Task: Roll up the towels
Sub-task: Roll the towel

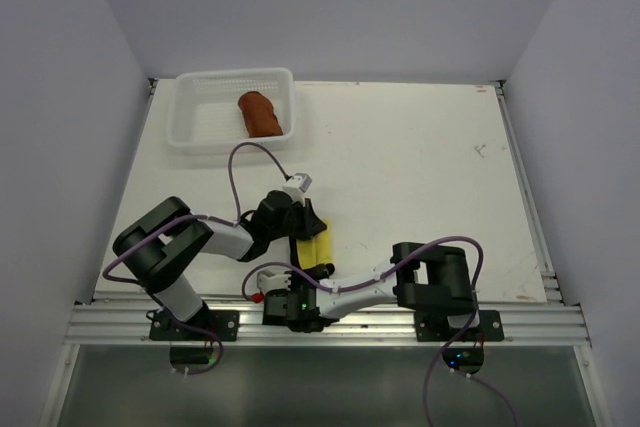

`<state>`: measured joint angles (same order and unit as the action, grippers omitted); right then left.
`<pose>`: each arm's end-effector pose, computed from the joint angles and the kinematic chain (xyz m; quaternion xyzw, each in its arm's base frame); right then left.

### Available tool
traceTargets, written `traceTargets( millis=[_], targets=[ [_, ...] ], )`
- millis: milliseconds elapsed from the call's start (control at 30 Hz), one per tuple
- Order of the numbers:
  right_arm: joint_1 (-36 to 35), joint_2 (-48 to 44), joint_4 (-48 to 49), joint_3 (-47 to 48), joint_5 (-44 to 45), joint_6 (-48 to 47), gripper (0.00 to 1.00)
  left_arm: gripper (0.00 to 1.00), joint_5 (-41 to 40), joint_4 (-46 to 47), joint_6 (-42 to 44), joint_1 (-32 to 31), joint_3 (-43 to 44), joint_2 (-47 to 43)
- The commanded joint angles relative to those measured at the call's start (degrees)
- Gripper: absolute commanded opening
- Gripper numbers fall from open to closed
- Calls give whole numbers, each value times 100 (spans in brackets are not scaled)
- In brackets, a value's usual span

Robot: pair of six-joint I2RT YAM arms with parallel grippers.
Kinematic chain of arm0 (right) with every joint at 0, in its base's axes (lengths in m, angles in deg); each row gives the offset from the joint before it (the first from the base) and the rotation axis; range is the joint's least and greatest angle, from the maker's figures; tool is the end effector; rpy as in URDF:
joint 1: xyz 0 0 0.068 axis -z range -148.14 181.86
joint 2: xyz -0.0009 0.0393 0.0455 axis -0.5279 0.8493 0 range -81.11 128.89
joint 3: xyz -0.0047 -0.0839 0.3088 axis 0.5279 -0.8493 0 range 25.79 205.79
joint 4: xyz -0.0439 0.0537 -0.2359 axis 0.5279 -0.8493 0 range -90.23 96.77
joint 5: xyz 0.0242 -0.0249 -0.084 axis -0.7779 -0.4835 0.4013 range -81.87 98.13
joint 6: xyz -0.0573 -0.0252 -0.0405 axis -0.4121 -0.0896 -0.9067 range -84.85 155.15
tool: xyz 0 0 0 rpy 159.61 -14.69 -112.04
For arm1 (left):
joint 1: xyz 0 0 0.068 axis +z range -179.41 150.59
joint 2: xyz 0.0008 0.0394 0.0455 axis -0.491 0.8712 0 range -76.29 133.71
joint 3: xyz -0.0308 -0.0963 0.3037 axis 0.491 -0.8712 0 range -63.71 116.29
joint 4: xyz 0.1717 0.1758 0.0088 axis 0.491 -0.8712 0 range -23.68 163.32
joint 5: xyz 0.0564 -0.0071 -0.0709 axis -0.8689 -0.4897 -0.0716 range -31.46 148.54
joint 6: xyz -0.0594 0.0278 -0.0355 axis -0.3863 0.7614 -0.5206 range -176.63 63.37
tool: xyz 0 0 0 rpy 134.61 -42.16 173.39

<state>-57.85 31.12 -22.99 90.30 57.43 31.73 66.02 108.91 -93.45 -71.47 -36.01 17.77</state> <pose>0.0493 0.3609 0.1622 -0.6248 0.6542 -0.2346 0.3558 0.2214 -0.2106 0.1706 0.0719 0.8651 -0.3571 0.3448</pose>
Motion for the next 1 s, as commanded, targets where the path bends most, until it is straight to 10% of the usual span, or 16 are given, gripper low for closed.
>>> traceTargets(
  millis=[0, 400, 967],
  targets=[
    [-99, -147, 188, 9, -676, 298, 2, 0, -344, 360, 202, 102, -37, 279],
    [121, -1650, 813, -676, -1071, 1633, 34, 0, -485, 352, 280, 102, -11, 455],
    [761, -3917, 1876, -2276, -1773, 3504, 37, 0, -467, 334, 289, 102, 42, 534]
  ],
)
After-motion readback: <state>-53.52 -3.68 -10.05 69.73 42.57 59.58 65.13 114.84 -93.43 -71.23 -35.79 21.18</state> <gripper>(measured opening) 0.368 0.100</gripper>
